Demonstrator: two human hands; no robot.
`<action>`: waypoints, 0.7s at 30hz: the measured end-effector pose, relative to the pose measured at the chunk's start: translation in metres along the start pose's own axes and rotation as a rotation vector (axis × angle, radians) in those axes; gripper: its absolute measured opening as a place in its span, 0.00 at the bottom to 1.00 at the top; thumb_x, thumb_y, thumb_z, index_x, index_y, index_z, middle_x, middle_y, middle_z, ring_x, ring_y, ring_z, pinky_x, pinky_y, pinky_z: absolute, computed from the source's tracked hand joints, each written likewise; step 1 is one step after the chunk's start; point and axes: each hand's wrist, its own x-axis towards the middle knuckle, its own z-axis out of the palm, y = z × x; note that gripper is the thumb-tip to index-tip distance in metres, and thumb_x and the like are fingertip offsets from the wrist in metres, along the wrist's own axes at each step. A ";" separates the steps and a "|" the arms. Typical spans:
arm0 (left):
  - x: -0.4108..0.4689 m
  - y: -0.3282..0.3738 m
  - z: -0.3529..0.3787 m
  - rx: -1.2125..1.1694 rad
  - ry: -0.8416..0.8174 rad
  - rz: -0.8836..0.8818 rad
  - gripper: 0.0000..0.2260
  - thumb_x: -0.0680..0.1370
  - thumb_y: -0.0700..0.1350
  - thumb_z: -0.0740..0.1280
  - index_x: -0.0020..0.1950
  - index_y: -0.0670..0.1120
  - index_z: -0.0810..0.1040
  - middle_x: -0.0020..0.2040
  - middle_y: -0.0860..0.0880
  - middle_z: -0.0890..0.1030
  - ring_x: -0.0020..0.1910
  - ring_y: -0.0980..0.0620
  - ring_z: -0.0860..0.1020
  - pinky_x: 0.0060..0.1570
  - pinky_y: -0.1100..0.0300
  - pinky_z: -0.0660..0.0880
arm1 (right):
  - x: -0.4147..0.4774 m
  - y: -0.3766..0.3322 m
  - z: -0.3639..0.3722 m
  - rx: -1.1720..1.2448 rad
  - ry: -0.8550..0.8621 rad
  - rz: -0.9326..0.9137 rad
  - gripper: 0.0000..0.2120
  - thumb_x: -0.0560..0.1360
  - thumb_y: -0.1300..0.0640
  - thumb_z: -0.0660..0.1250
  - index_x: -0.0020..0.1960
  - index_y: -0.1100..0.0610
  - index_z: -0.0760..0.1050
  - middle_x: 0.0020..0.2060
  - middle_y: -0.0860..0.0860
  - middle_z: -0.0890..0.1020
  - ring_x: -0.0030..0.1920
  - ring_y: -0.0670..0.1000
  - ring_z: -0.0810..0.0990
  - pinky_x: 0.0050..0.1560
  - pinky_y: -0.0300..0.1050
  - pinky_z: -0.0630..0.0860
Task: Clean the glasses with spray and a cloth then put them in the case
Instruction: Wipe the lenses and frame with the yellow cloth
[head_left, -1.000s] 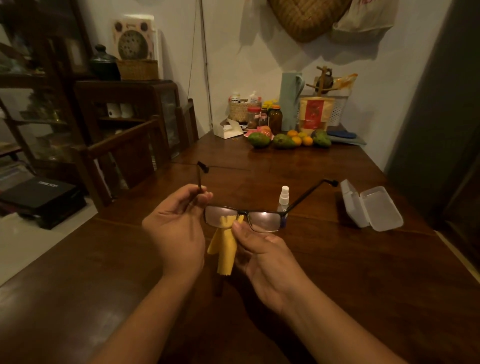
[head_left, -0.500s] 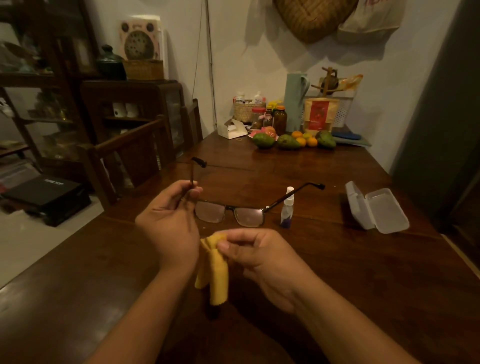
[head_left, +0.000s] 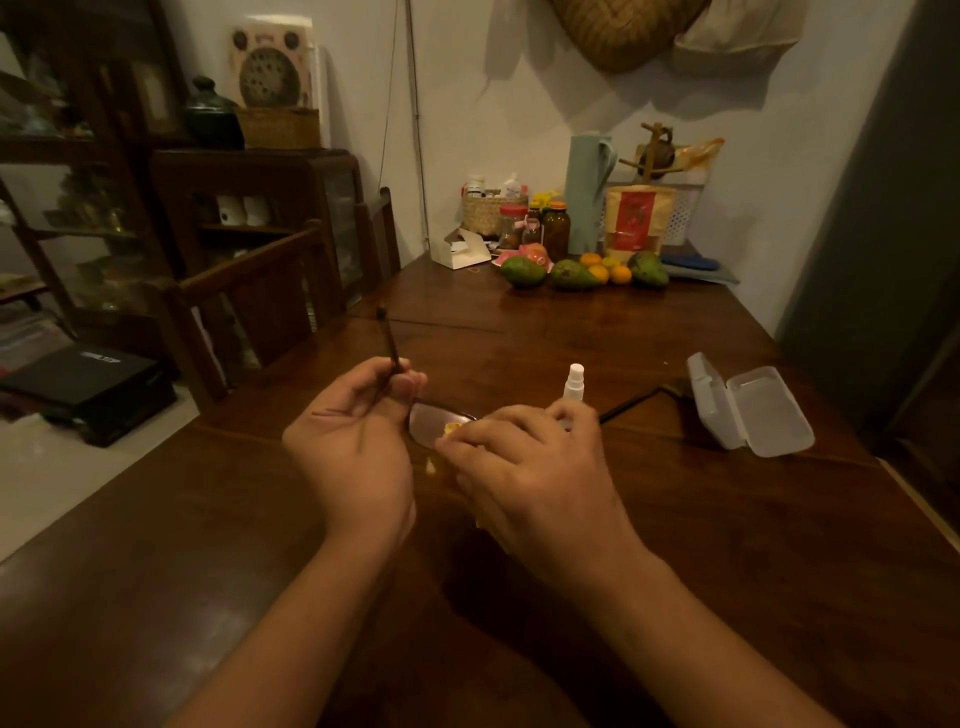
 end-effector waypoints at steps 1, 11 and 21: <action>0.000 0.000 0.000 -0.002 -0.001 -0.004 0.10 0.71 0.27 0.68 0.44 0.41 0.82 0.34 0.51 0.84 0.37 0.53 0.82 0.44 0.59 0.80 | -0.001 0.000 0.000 -0.057 0.010 0.011 0.18 0.70 0.53 0.77 0.59 0.50 0.82 0.56 0.48 0.84 0.58 0.54 0.81 0.55 0.53 0.62; -0.001 -0.007 -0.004 0.104 -0.046 0.059 0.10 0.71 0.30 0.71 0.47 0.43 0.84 0.39 0.51 0.86 0.41 0.52 0.84 0.43 0.62 0.79 | 0.000 0.012 -0.002 0.253 0.164 -0.078 0.05 0.75 0.54 0.70 0.46 0.50 0.85 0.44 0.42 0.86 0.53 0.48 0.82 0.50 0.47 0.55; -0.001 -0.003 -0.006 0.170 -0.087 0.169 0.13 0.71 0.31 0.71 0.46 0.49 0.83 0.39 0.54 0.85 0.41 0.53 0.84 0.43 0.63 0.79 | 0.000 0.030 -0.006 0.436 0.121 0.025 0.05 0.75 0.59 0.69 0.49 0.53 0.82 0.49 0.47 0.84 0.54 0.51 0.81 0.48 0.65 0.75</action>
